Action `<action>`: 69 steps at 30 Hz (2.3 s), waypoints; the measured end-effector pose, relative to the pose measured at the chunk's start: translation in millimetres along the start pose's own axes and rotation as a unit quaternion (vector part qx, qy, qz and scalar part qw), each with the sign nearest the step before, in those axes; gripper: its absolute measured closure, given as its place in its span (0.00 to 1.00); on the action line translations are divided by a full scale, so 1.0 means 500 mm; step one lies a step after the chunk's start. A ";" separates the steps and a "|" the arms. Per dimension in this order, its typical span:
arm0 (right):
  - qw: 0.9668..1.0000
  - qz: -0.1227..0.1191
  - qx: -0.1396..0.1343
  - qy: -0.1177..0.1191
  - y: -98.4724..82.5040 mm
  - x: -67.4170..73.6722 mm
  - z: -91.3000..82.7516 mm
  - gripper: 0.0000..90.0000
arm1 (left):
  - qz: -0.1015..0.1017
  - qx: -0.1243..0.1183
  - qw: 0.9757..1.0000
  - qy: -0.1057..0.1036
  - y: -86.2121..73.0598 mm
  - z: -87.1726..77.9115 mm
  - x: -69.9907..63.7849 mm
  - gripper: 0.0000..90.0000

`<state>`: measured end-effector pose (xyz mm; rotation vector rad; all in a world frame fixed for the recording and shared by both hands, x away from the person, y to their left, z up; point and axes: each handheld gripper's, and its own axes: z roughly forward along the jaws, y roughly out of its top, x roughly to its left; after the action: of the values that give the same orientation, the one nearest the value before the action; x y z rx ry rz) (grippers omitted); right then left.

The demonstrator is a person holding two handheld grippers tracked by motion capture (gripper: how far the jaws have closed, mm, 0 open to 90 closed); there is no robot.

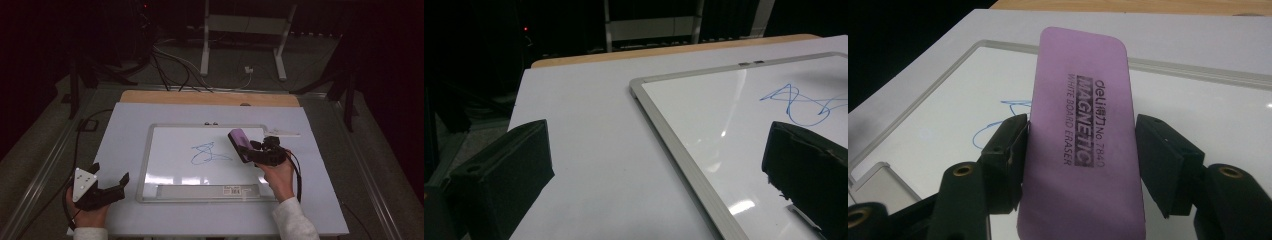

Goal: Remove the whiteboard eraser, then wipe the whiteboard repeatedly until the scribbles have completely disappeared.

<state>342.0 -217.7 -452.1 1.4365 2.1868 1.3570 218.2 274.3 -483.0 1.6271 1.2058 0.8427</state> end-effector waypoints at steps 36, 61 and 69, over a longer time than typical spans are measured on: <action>0.999 -0.030 0.029 -0.009 -0.004 0.043 0.076 0.45 | -0.002 -0.001 1.000 -0.002 -0.001 0.000 0.003 0.01; 0.994 -0.048 0.071 -0.062 -0.026 0.036 0.129 0.45 | -0.002 -0.001 1.000 -0.001 -0.001 -0.002 0.003 0.01; 0.994 -0.035 0.072 -0.076 -0.029 0.018 0.126 0.44 | -0.001 0.000 1.000 -0.002 -0.001 -0.001 0.002 0.01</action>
<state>365.5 -175.5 -495.8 1.4446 2.2512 1.0507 217.8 275.5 -483.3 1.6256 1.2046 0.8380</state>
